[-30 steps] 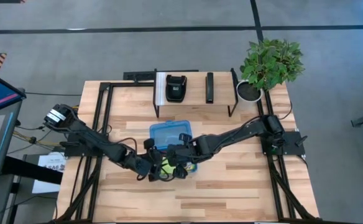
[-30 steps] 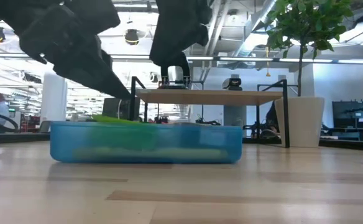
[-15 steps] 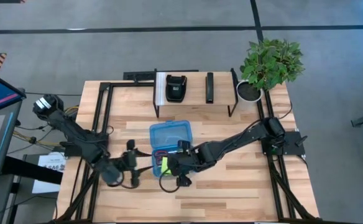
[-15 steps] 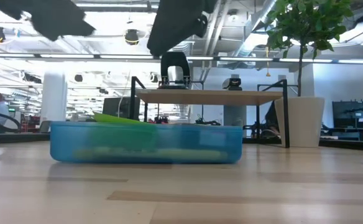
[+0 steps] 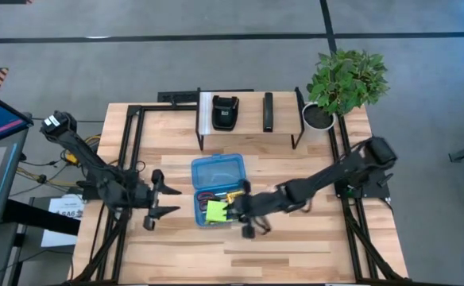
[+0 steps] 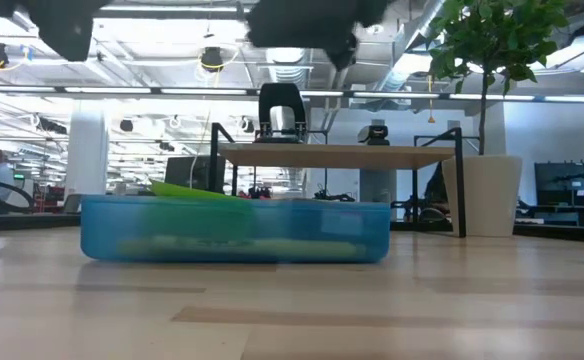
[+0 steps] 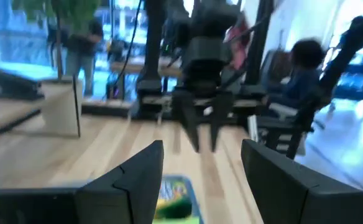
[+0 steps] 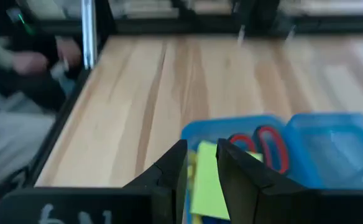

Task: Pack school essentials
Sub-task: Close the blue supply box

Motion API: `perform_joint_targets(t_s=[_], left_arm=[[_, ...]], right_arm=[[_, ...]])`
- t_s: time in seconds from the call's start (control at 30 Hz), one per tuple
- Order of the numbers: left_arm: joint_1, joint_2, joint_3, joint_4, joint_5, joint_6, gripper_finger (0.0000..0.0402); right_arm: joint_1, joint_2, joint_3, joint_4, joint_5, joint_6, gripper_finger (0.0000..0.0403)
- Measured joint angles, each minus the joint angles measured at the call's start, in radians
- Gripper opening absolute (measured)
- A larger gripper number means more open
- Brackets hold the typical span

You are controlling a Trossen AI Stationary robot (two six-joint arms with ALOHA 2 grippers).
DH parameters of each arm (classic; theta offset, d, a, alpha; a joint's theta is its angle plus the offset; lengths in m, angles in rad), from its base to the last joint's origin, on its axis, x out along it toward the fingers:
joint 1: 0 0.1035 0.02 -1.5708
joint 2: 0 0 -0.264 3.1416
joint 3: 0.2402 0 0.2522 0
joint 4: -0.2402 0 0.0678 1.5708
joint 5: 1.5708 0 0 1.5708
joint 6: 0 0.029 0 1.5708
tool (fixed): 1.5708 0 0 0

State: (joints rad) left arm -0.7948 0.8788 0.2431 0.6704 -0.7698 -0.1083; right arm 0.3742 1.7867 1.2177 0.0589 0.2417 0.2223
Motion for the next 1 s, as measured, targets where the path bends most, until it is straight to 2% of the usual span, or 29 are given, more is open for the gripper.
perform_joint_targets(t_s=[0.1,0.23,0.47,0.67,0.8,0.87,1.0], left_arm=[[0.000,-0.065,-0.031,0.041,0.028,0.056,0.0208],[0.000,-0.138,-0.056,0.018,0.052,0.072,0.0208],[0.000,-0.161,-0.104,0.008,0.029,0.035,0.0208],[0.029,-0.163,-0.104,-0.178,-0.052,-0.080,0.0208],[0.105,-0.163,-0.104,-0.393,-0.090,-0.255,0.0208],[0.165,-0.164,-0.104,-0.501,-0.073,-0.365,0.0208],[0.294,-0.157,-0.104,-0.655,0.012,-0.517,0.0208]], right_arm=[[-0.005,-0.111,-0.158,0.173,-0.006,-0.038,0.0108],[-0.001,-0.235,-0.301,0.281,-0.007,-0.066,0.0108],[0.005,-0.279,-0.426,0.408,0.001,-0.042,0.0108],[-0.031,-0.277,-0.458,0.379,0.041,-0.001,0.0108],[-0.083,-0.277,-0.458,0.269,0.179,0.112,0.0108],[-0.121,-0.277,-0.458,0.172,0.232,0.199,0.0108],[-0.190,-0.277,-0.459,0.024,0.241,0.312,0.0108]])
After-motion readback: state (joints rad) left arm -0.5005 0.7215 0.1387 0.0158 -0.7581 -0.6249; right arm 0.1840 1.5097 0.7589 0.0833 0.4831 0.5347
